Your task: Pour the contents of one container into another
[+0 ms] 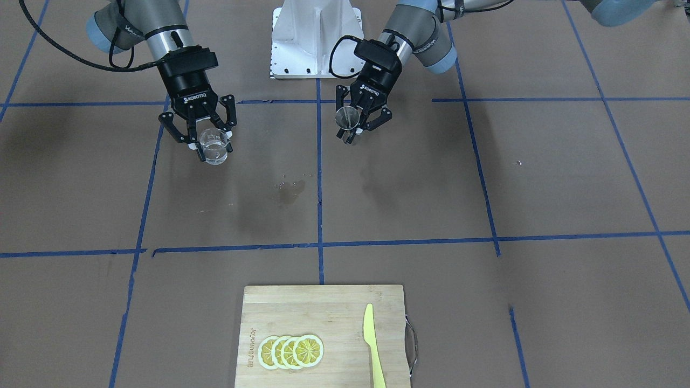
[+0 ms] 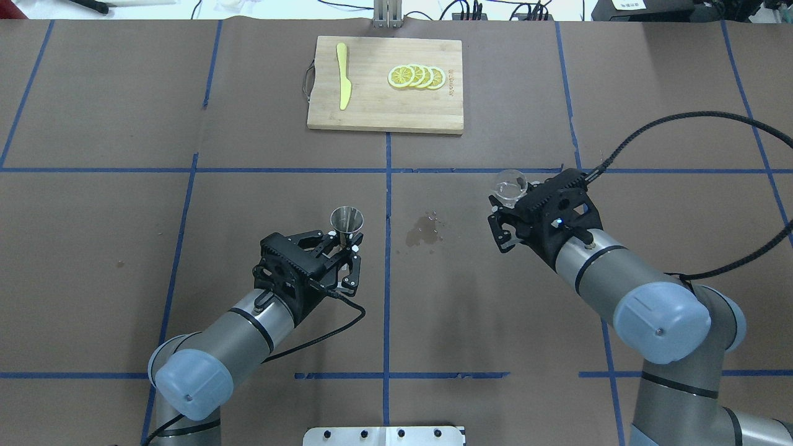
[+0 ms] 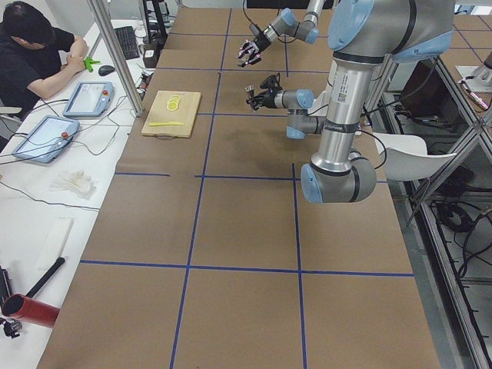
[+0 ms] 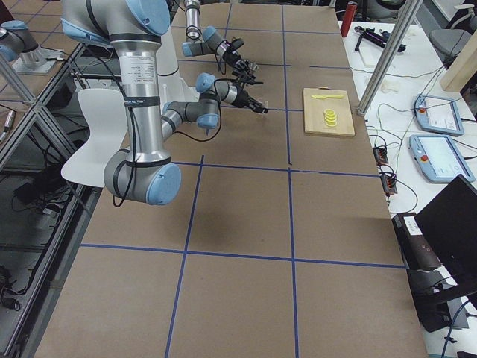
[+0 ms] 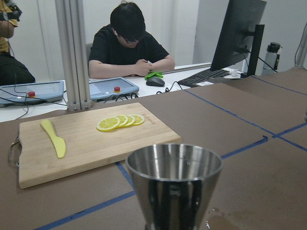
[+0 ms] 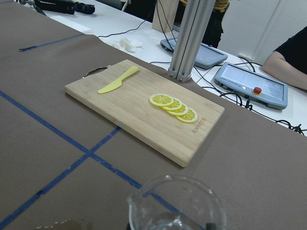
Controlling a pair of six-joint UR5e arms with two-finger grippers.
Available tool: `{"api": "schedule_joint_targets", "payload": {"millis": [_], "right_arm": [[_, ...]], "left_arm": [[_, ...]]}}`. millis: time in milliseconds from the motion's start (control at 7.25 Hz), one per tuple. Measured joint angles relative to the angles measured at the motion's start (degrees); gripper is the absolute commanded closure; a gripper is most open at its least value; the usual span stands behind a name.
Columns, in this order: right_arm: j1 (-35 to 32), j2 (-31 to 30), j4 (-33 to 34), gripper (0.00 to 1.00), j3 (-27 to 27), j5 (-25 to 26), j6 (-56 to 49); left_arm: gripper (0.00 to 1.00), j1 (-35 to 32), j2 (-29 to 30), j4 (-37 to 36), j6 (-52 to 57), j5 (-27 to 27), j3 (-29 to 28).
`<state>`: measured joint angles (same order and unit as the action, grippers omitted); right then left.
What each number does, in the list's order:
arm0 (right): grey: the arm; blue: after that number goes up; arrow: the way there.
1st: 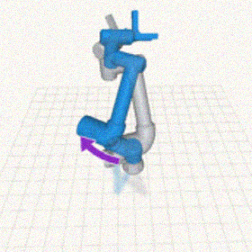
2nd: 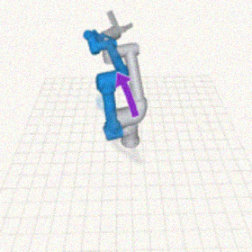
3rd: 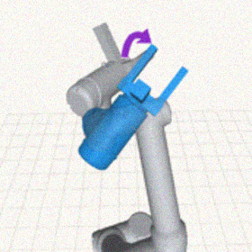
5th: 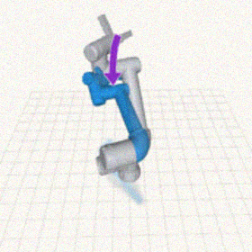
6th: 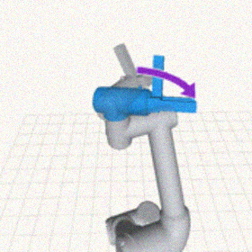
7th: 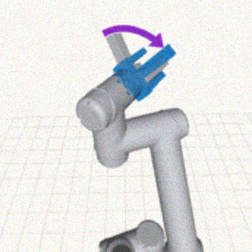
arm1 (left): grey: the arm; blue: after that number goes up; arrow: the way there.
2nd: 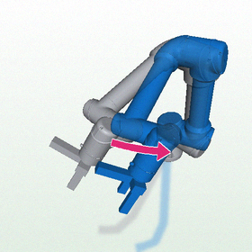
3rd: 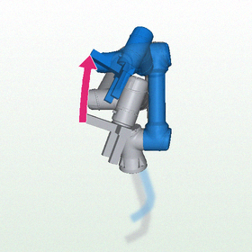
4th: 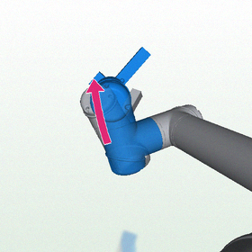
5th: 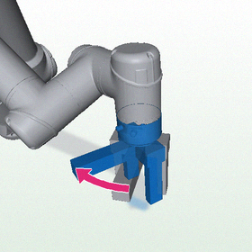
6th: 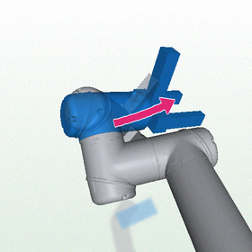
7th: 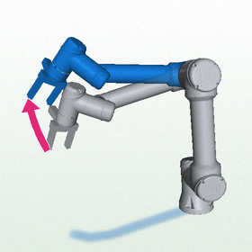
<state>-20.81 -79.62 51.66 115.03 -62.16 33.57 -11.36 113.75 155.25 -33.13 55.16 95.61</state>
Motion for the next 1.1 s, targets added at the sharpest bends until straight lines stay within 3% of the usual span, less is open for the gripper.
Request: {"api": "schedule_joint_targets", "payload": {"millis": [414, 1103], "right_arm": [[-1.3, 9.6, 14.8, 1.00, 1.9, -4.4, -6.3], [-1.6, 14.3, 21.0, 1.00, 2.0, -4.3, -20.2]], "left_arm": [[1.00, -2.2, 1.6, -0.2, 2.5, 8.7, -0.2], [1.00, -2.8, 6.0, -1.4, 2.6, 10.1, -5.5]]}}
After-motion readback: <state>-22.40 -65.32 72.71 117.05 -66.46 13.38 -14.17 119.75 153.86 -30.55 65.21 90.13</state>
